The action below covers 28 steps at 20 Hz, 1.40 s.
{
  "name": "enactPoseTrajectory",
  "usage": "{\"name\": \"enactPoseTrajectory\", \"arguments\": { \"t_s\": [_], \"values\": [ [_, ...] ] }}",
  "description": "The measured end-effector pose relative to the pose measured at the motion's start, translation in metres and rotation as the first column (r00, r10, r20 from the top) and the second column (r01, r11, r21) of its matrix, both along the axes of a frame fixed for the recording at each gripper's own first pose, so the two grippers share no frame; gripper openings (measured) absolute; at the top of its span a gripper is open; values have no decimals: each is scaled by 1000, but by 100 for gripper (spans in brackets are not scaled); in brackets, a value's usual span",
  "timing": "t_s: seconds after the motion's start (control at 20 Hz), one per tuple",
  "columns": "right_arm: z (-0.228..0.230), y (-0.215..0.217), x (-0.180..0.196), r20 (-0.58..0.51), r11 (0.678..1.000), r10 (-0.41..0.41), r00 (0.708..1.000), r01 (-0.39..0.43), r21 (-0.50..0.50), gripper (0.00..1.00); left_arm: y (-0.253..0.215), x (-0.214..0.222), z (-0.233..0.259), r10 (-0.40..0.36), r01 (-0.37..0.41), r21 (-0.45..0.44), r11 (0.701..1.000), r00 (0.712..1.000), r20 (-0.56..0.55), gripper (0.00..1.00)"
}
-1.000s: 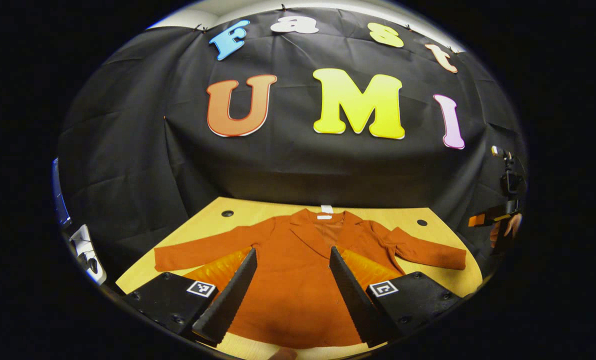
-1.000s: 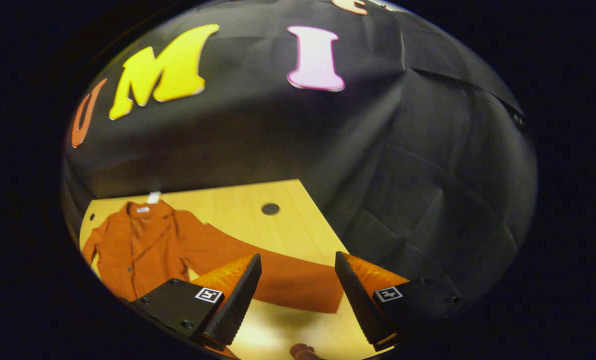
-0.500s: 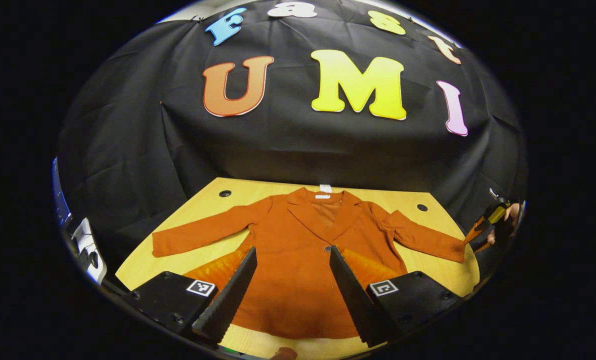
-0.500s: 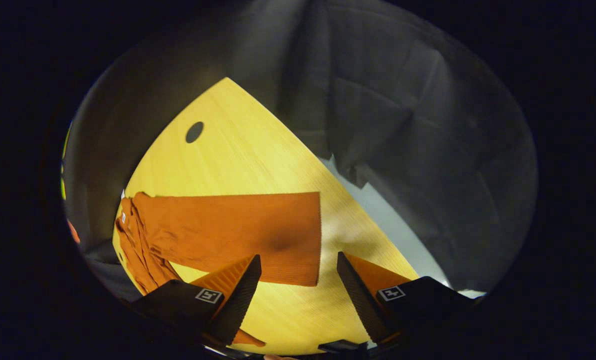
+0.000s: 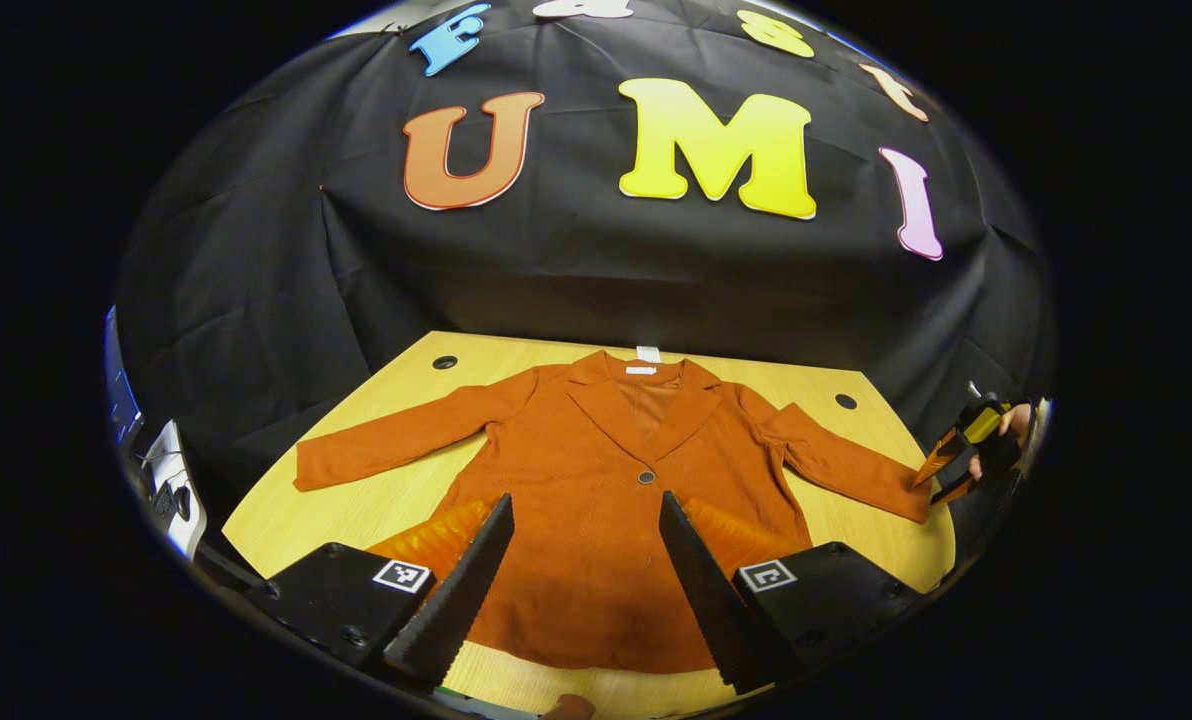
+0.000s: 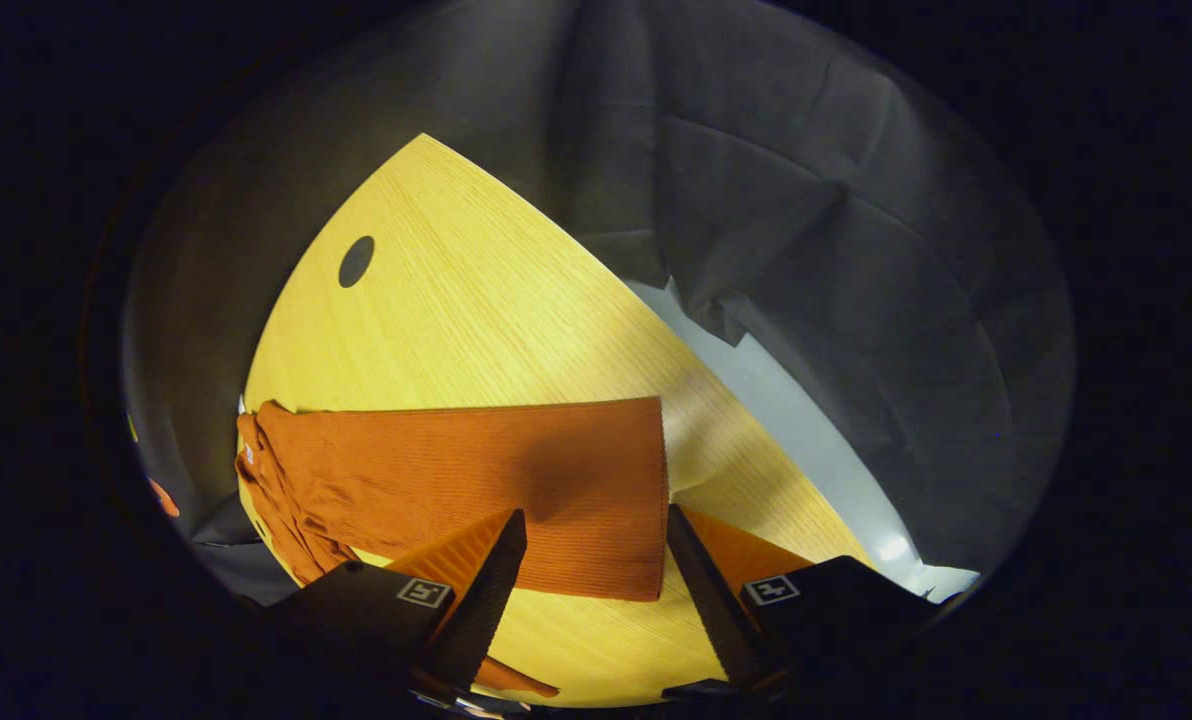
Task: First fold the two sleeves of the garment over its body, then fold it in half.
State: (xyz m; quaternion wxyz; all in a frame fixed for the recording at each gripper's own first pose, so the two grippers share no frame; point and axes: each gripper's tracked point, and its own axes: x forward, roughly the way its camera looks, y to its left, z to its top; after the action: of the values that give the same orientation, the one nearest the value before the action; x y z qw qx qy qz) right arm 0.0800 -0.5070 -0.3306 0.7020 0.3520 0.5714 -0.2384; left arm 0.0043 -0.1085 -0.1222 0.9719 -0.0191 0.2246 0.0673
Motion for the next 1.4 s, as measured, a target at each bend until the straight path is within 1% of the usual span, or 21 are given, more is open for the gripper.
{"name": "enactPoseTrajectory", "arguments": {
  "t_s": [0.05,0.1,0.2,0.25,0.3,0.35,0.4,0.5,0.55,0.6,0.65,0.7,0.75,0.8,0.9,1.1,1.2,1.25,1.3,1.35,1.4],
  "values": [
    [0,2,-1,-13,1000,-9,1000,9,13,89,1,0,3,5,-5,5,1000,1000,3,96],
    [-5,4,5,-7,1000,-12,1000,12,9,90,1,0,6,10,-11,11,1000,1000,8,96],
    [-5,7,8,2,999,2,1000,-2,33,78,2,1,13,20,-21,18,1000,1000,23,96],
    [-3,13,13,23,997,-19,1000,17,75,66,1,-1,14,28,-29,20,999,999,23,96],
    [-2,21,13,27,993,-31,999,28,112,64,-1,-2,15,34,-34,16,999,999,23,96],
    [-6,23,11,14,993,-20,1000,18,121,52,-4,-2,18,37,-38,14,999,999,26,96],
    [-7,21,8,13,994,-9,1000,7,110,40,-6,-5,20,37,-37,14,999,999,32,96],
    [-9,11,7,14,998,21,1000,-22,61,29,-12,-10,25,19,-20,19,1000,998,52,96],
    [-4,12,12,44,997,30,999,-33,68,21,-15,-12,27,0,-1,23,1000,998,66,96],
    [-2,13,12,61,997,28,998,-32,71,10,-15,-12,26,-19,17,29,999,997,75,95],
    [6,12,15,75,998,17,997,-22,59,14,-13,-10,24,-35,33,27,999,997,75,95],
    [15,5,14,79,999,20,997,-22,28,14,-11,-8,18,-46,45,13,999,997,63,95],
    [21,-2,14,79,1000,-6,997,6,6,14,-7,-7,14,-50,50,-6,999,997,50,95],
    [21,7,13,115,1000,-11,993,12,-6,2,-2,-6,12,-51,52,-22,998,998,44,96],
    [50,9,16,134,998,26,991,-18,-59,5,8,-2,12,-62,64,-46,997,997,47,96],
    [84,37,21,163,996,46,986,-32,-88,4,39,1,16,-95,95,-1,995,993,73,96],
    [106,55,32,184,994,53,981,-34,-105,2,55,-1,10,-113,112,17,994,991,73,96],
    [117,64,37,196,992,66,978,-43,-119,5,62,-2,7,-119,118,22,993,990,72,96],
    [128,74,45,210,989,83,974,-56,-136,5,71,-5,2,-120,119,21,993,991,62,96],
    [140,87,53,223,987,100,970,-68,-148,2,79,-7,-3,-125,124,19,992,991,52,96],
    [153,102,62,240,984,119,963,-83,-156,5,89,-9,-8,-122,122,18,992,992,42,96]
  ]
}}
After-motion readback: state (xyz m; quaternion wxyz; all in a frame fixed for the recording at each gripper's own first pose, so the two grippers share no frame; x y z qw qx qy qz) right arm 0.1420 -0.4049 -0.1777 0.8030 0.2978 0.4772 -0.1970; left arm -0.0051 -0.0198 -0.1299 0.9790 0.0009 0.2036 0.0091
